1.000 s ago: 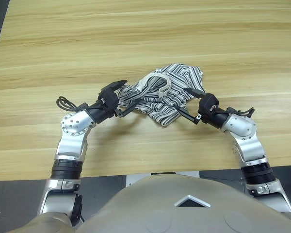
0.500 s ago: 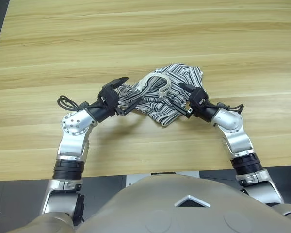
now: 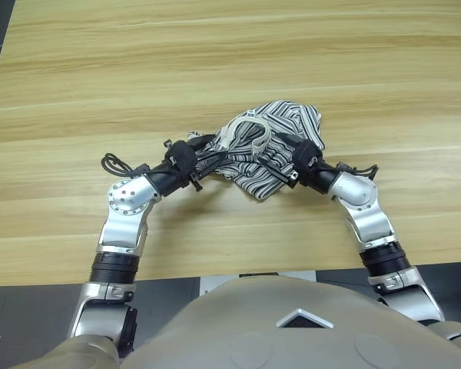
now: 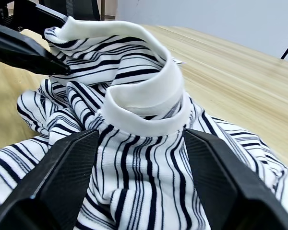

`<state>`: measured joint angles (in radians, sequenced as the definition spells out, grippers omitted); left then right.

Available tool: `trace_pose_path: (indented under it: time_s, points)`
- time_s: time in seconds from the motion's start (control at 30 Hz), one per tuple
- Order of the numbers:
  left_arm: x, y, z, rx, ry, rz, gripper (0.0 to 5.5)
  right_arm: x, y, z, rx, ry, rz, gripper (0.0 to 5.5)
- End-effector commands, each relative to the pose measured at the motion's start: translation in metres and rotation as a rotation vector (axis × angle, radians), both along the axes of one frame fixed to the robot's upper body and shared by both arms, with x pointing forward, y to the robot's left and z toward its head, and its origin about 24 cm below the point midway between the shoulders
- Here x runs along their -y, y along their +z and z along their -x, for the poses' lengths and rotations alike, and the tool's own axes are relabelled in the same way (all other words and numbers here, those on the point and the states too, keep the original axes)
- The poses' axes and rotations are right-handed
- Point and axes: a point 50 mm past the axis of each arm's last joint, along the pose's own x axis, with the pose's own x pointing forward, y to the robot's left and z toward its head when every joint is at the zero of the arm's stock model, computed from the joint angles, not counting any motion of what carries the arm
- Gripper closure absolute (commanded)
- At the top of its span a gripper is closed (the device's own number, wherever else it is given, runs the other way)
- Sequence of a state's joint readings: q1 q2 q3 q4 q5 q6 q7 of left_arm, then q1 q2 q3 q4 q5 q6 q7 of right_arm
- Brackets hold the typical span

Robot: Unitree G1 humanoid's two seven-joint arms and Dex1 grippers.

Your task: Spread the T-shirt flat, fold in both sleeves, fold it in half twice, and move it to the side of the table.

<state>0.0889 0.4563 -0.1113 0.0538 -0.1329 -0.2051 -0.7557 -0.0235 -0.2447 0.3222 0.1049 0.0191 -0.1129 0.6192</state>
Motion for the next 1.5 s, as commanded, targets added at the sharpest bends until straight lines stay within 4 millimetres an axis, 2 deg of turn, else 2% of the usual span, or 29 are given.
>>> trace_pose_path:
  time_s: [0.03,0.3,0.63,1.0,1.2,1.37,1.5]
  points:
    - [0.002,0.005,0.000,0.022,0.002,0.025,4.08,-0.004,-0.007,-0.002,-0.019,-0.007,0.004,2.26]
    - [0.001,0.006,0.001,0.019,0.006,0.034,5.38,-0.006,-0.019,-0.006,-0.053,-0.037,-0.005,2.26]
    - [0.000,0.006,-0.001,0.019,0.025,0.039,5.38,-0.011,-0.028,-0.011,-0.079,-0.077,-0.002,2.26]
    - [0.001,0.003,0.001,0.013,0.033,0.032,5.40,-0.007,-0.026,-0.012,-0.068,-0.087,0.000,4.12]
    - [-0.001,0.004,0.000,0.018,0.041,0.030,5.40,-0.006,-0.022,-0.012,-0.054,-0.088,-0.002,5.33]
    - [-0.007,-0.002,-0.002,0.012,0.071,-0.004,5.40,-0.003,-0.012,-0.014,-0.016,-0.089,-0.018,5.38]
    - [-0.014,0.006,-0.009,0.033,0.094,-0.009,5.40,0.009,0.004,-0.016,0.027,-0.104,-0.025,5.38]
